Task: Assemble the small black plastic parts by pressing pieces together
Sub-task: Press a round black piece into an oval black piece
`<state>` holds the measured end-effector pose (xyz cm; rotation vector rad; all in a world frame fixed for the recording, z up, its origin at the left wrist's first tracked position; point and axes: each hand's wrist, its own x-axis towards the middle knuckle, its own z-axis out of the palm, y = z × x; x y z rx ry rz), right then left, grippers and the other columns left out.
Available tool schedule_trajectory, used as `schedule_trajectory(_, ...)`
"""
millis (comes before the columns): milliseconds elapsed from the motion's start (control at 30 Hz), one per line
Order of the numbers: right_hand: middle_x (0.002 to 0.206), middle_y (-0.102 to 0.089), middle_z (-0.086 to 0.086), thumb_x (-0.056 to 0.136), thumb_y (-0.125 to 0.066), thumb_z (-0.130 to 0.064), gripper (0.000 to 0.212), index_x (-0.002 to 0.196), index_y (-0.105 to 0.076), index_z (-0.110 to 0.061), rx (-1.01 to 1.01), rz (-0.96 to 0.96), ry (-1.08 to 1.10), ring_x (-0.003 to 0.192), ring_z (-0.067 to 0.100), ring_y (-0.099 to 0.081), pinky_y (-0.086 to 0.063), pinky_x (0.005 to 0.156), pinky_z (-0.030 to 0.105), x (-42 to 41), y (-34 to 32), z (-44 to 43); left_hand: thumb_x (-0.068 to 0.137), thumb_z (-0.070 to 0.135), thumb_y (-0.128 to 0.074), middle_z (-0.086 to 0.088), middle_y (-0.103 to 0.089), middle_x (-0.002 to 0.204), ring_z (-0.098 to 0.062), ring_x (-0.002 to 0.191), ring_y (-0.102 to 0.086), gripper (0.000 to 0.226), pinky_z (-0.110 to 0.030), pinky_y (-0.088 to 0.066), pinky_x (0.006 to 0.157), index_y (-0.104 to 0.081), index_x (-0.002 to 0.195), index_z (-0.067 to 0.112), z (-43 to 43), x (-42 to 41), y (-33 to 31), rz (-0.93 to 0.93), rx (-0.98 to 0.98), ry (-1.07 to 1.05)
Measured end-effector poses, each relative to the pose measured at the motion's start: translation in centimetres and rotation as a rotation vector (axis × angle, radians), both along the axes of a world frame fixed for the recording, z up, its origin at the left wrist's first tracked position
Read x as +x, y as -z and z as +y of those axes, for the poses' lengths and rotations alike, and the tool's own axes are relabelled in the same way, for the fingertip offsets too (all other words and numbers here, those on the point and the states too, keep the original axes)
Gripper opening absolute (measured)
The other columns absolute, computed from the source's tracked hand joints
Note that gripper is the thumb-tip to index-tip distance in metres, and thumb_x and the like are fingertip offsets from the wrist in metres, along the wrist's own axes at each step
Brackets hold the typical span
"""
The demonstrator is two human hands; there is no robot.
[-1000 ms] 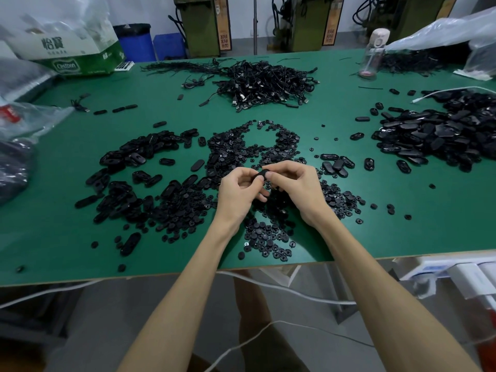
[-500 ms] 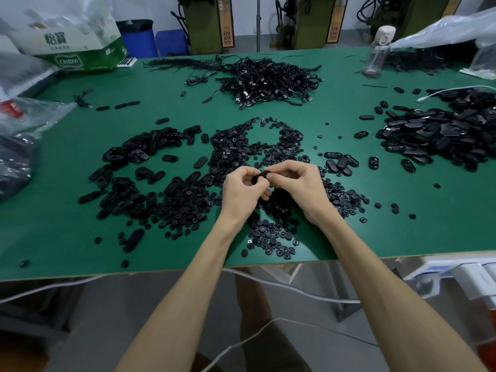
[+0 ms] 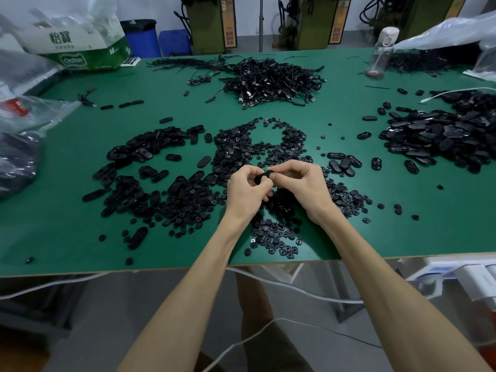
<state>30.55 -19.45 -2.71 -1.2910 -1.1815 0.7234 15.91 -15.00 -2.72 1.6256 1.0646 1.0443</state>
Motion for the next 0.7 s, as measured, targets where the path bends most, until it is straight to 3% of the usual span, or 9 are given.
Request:
schedule_trajectory(167,0.09,-0.079,0.011,0.088,-0.079,-0.006,0.013,0.101,-0.079,-0.007,0.018,0.062,0.002,0.085,0.024,-0.074,-0.061,0.089,0.043,0.08,0.03,-0.11,0.097,0.004,-0.064,-0.004,-0.071,0.071,-0.01,0.056,-0.064,0.007,-0.024,-0.055,0.06,-0.067,0.101,-0.002,0.04,-0.25,0.03,-0.069,-0.016,0.033)
schedule_trajectory(333,0.09,-0.079,0.011,0.088,-0.078,-0.004,0.01,0.097,-0.079,-0.008,0.031,0.1,0.025,0.083,0.019,-0.072,-0.059,0.081,0.03,0.08,0.08,-0.06,0.098,0.004,-0.065,-0.013,-0.073,0.076,-0.011,0.061,-0.068,0.013,-0.022,-0.054,0.06,-0.068,0.108,-0.006,0.0,-0.33,-0.14,-0.125,-0.043,0.056)
schedule_trajectory(533,0.088,-0.079,0.01,0.089,-0.078,-0.004,0.01,0.097,-0.079,-0.009,0.04,0.117,0.03,0.079,0.016,-0.072,-0.058,0.076,0.024,0.08,0.01,-0.08,0.099,0.002,-0.064,-0.009,-0.073,0.073,-0.01,0.059,-0.067,0.015,-0.02,-0.054,0.06,-0.069,0.109,-0.007,0.11,-0.43,-0.11,-0.156,-0.064,0.08)
schedule_trajectory(700,0.089,-0.079,0.01,0.088,-0.079,-0.004,0.011,0.098,-0.079,-0.007,0.025,0.102,0.033,0.077,0.014,-0.071,-0.057,0.075,0.023,0.1,0.03,-0.06,0.099,0.003,-0.065,-0.006,-0.073,0.069,-0.016,0.062,-0.069,0.013,-0.026,-0.057,0.065,-0.069,0.108,-0.004,0.32,-0.49,0.06,-0.151,-0.083,0.081)
